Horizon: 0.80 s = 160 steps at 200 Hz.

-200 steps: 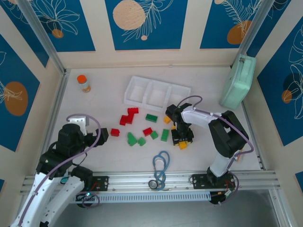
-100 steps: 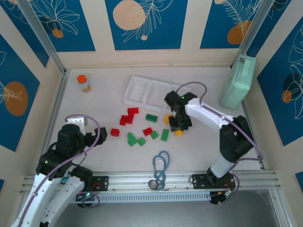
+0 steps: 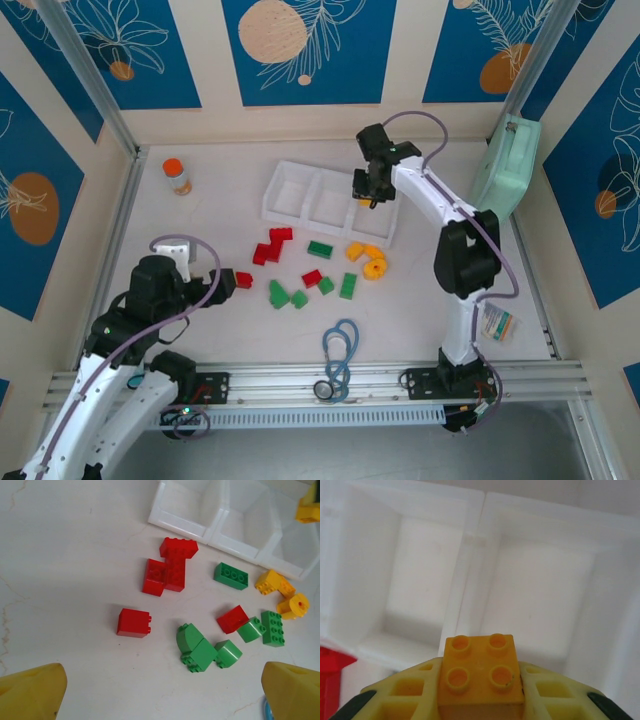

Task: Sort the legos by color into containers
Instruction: Place the lego in the container, then pick up the lego from the center of the table.

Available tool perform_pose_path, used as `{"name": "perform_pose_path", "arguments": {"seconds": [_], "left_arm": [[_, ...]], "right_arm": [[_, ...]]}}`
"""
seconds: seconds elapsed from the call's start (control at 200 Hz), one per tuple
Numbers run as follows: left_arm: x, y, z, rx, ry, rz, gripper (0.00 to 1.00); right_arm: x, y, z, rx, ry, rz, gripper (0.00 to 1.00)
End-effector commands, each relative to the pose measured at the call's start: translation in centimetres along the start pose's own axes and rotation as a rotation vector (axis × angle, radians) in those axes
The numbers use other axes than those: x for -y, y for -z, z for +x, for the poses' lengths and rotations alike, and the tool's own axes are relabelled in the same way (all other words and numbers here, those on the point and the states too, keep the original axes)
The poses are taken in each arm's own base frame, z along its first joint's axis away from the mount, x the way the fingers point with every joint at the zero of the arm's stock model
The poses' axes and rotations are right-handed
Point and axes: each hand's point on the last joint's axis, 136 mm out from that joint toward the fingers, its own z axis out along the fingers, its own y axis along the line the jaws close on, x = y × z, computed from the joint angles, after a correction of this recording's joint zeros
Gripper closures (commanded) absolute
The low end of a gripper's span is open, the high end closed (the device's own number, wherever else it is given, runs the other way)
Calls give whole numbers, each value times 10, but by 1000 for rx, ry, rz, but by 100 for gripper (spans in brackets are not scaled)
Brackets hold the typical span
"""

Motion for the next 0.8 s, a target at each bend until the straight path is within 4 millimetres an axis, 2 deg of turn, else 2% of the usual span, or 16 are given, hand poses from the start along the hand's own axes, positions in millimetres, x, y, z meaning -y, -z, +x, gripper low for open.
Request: {"name": "perform_pose_path", "arguments": {"seconds": [0.0,0.135,0.22,0.44,0.55,0.665,0.775,0.795], "left_arm": [[9,-1,2,3,-30,56,1],[13,0,1,8,-36,77,1],[13,1,0,12,-35,81,1],[16,4,-2,40,-24,103,0],[15,7,-6,77,7,105,1],[9,14,-10,130,33,83,1],[13,21,-12,143,-4,106,1],[17,21,-12,141,-13,123,1]], "right_arm": [[9,-6,-7,2,-22,25,71],[18,-17,-6,-15,-50,32,67],[20,-19,-4,-24,-58,32,61],[22,-4,5,-36,-67,25,27],[22,14,14,-38,-93,3,18],[21,34,35,-42,-110,-27,10],[21,43,69,-85,-100,-35,6],[22,43,76,-95,-101,-30,1]]}}
